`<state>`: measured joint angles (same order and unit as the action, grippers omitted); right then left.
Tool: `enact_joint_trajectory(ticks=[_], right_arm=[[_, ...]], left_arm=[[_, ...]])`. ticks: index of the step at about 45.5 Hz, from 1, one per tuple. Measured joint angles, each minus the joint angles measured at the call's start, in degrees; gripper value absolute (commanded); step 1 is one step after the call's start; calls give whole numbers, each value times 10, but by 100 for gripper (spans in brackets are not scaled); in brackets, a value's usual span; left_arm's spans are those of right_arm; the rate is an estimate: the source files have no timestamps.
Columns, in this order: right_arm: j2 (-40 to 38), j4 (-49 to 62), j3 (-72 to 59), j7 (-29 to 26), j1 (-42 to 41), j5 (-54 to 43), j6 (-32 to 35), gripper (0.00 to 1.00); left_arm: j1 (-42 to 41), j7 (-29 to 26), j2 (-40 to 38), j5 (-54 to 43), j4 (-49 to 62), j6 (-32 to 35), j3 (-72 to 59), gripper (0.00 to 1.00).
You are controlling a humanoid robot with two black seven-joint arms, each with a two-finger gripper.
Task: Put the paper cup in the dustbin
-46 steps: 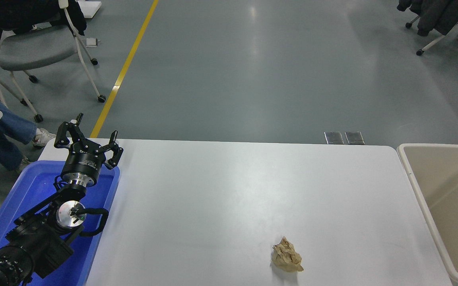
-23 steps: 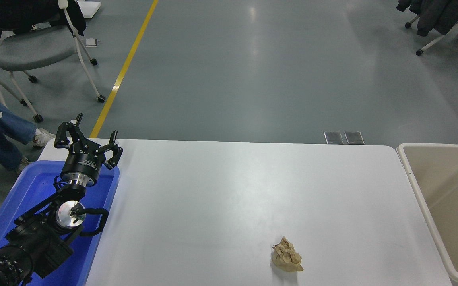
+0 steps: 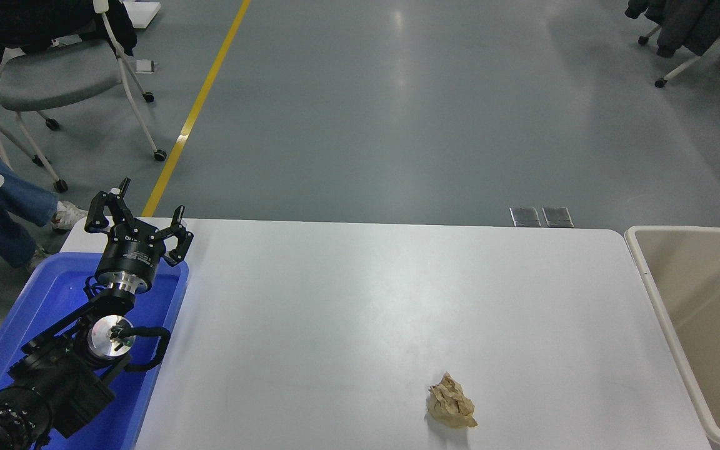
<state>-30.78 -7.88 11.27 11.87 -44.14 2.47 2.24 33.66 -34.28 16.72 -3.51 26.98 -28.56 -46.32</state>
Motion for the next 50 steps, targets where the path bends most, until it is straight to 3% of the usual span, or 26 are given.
enact_joint_trajectory(ticks=[11, 19, 36, 50], right_arm=[[-36, -137, 99, 32, -19, -6, 9, 100], [-39, -242, 200, 87, 19, -22, 12, 100], [69, -363, 434, 137, 146, -199, 13, 100], [124, -410, 506, 151, 207, -267, 13, 100]], left_arm=[[0, 0, 0, 0, 0, 0, 0, 100], [0, 0, 0, 0, 0, 0, 0, 100], [0, 0, 0, 0, 0, 0, 0, 100], [0, 0, 0, 0, 0, 0, 0, 100]])
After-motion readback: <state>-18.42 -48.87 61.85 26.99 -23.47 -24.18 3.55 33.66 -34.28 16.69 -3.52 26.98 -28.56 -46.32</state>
